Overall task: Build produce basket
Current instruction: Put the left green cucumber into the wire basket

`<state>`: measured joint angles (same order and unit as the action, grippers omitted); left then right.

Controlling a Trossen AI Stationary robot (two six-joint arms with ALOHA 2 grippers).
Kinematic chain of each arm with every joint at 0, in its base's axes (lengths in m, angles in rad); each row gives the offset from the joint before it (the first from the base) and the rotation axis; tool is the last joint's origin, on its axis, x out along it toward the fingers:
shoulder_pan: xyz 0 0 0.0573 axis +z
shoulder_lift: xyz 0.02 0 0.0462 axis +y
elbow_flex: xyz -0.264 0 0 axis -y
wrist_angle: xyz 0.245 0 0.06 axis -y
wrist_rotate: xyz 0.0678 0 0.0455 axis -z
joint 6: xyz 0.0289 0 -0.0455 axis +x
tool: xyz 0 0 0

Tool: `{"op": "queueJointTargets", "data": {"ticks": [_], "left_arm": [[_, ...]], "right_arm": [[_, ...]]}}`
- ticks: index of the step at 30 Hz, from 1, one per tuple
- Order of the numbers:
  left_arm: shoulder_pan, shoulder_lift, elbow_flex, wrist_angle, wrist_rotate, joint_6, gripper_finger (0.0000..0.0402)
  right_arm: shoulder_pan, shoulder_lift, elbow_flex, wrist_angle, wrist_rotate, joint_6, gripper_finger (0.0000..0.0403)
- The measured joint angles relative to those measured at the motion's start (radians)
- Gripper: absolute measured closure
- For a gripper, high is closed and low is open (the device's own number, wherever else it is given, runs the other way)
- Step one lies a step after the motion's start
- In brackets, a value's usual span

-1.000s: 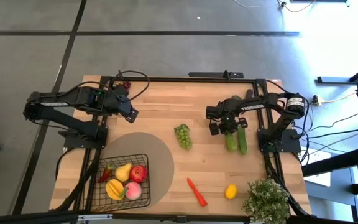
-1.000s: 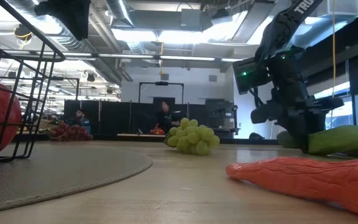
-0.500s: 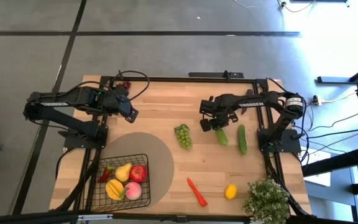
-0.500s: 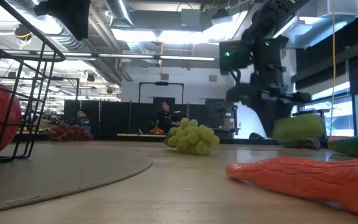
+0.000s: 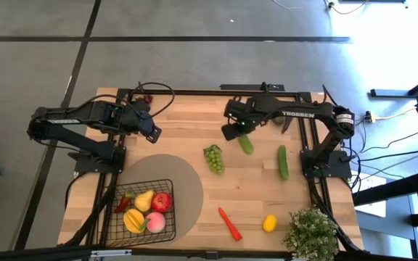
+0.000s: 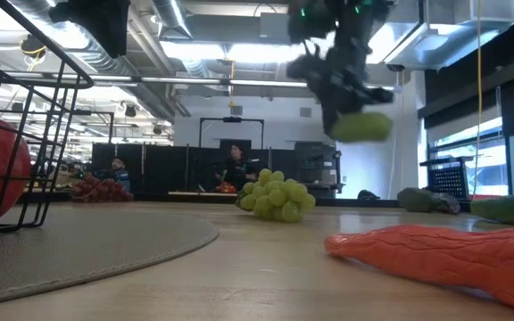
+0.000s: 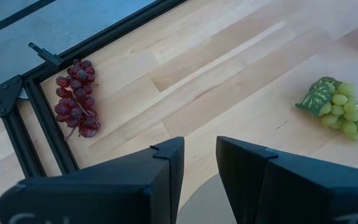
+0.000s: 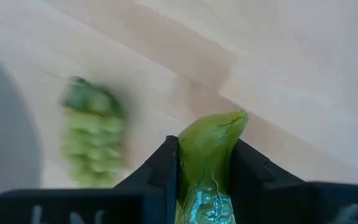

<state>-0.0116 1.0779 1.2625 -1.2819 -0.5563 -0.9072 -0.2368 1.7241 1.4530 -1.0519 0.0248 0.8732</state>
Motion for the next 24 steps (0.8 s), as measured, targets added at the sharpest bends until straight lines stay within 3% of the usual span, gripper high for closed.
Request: {"op": "queueJointTargets", "data": {"ticks": [10, 24], "left_arm": [[0.000, 0.000, 0.000, -0.014, 0.000, 0.001, 0.0318], [-0.024, -0.019, 0.001, -0.006, 0.000, 0.156, 0.0318]], "right_arm": [[0.100, -0.001, 0.217, 0.058, 0.088, -0.043, 0.0315], [0.263, 0.002, 0.241, 0.743, 0.089, -0.291, 0.0315]]}}
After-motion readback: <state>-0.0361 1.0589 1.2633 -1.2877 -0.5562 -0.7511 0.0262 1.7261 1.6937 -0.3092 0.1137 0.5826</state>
